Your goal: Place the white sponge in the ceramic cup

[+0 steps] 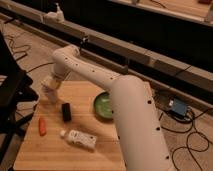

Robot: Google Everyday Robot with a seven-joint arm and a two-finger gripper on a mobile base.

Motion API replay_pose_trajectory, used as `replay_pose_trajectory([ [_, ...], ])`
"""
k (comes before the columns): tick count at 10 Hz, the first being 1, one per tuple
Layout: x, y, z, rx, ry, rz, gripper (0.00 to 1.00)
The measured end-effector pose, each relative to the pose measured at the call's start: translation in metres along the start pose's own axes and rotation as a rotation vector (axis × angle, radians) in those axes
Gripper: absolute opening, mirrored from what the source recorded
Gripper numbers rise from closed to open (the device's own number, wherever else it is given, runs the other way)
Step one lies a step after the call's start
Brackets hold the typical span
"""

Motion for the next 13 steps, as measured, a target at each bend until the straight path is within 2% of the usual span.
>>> replay_pose_trajectory([
  [3, -0.005, 0.007, 0.011, -0.033, 0.008, -0.014, 0.36],
  [5, -0.004, 0.016, 0.016, -0.062, 0.028, -0.038, 0.59],
  [6, -0.003, 0.018, 0.017, -0.07, 0.036, -0.044, 0.66],
  [8, -0.003, 0.02, 0.013, -0.079, 0.043, -0.056, 0.7],
  [13, -0.016, 0.013, 0.004, -0.061, 0.001, -0.064, 0.7],
])
